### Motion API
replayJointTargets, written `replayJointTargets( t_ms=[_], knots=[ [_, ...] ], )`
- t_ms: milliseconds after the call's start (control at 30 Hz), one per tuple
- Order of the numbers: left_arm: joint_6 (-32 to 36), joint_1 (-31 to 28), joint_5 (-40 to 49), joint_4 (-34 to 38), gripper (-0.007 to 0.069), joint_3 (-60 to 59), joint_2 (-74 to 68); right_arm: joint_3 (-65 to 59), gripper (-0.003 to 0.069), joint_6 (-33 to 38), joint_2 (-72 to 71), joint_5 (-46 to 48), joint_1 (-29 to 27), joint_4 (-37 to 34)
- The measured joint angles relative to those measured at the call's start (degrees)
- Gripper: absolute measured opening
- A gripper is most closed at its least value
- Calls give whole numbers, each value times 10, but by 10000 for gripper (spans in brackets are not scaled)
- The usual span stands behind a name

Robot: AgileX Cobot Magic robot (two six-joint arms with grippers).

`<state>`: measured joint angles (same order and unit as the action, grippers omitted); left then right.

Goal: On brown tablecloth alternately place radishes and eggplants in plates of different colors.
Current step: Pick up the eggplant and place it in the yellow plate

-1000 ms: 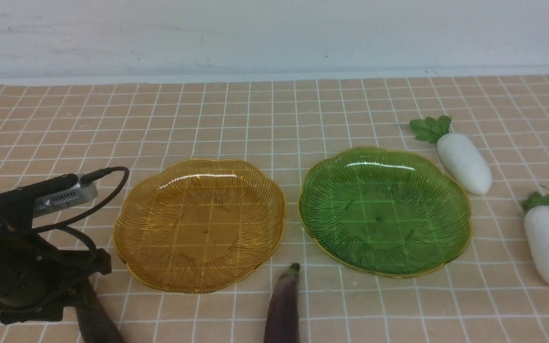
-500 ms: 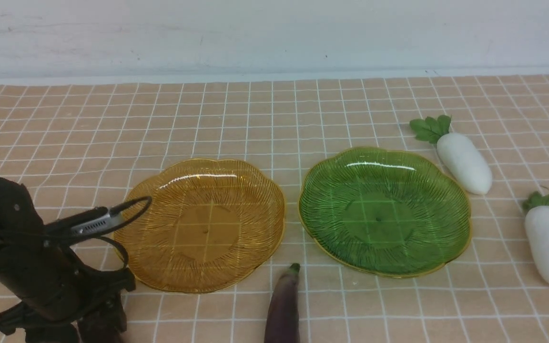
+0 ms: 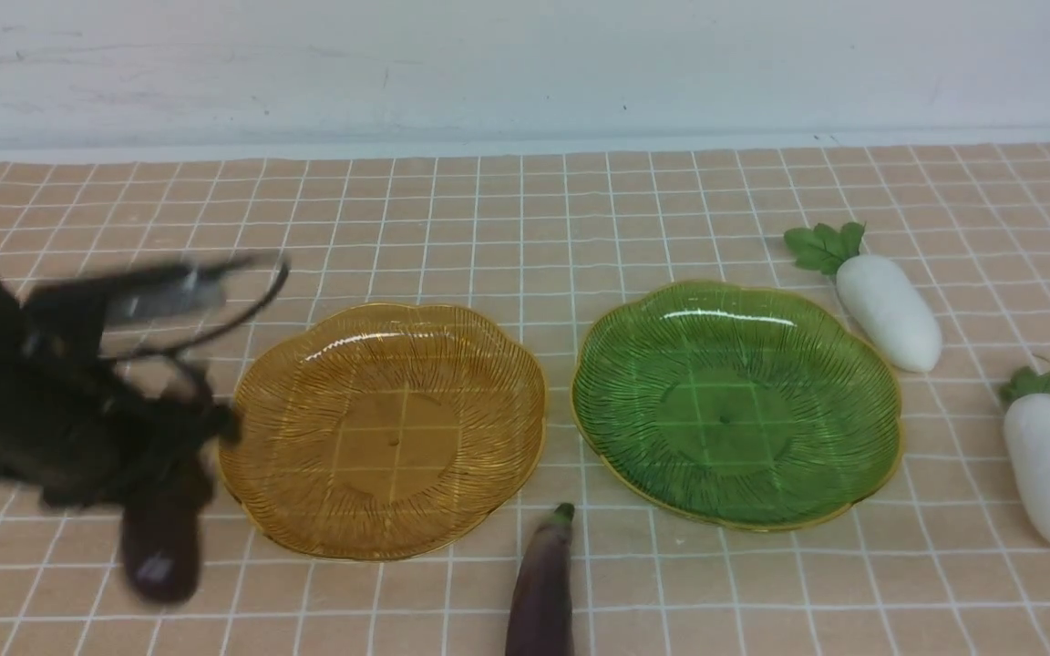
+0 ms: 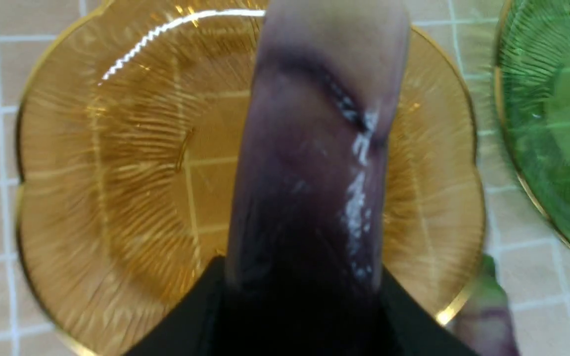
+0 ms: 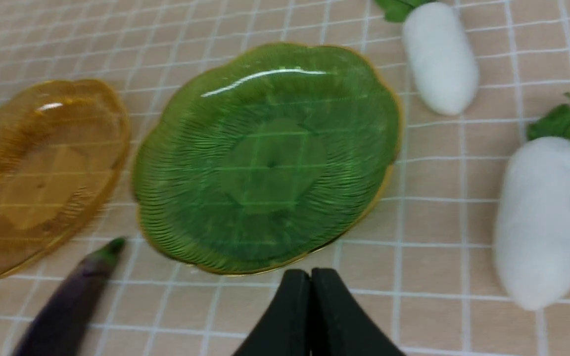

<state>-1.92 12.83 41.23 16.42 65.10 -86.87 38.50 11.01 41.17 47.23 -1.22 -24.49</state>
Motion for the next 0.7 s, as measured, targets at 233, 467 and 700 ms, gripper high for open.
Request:
replayJointTargets(
  t_ms=[233, 467, 700],
  knots=[
    [0, 0, 13, -49, 315, 72, -132, 118, -11, -100, 140, 64, 0, 157],
    [0, 0, 63, -82, 490, 130, -185, 193, -11, -159, 284, 103, -27, 235],
    [7, 1, 131, -87, 508, 183, -182, 228, 6, -160, 377, 115, -73, 227]
  ],
)
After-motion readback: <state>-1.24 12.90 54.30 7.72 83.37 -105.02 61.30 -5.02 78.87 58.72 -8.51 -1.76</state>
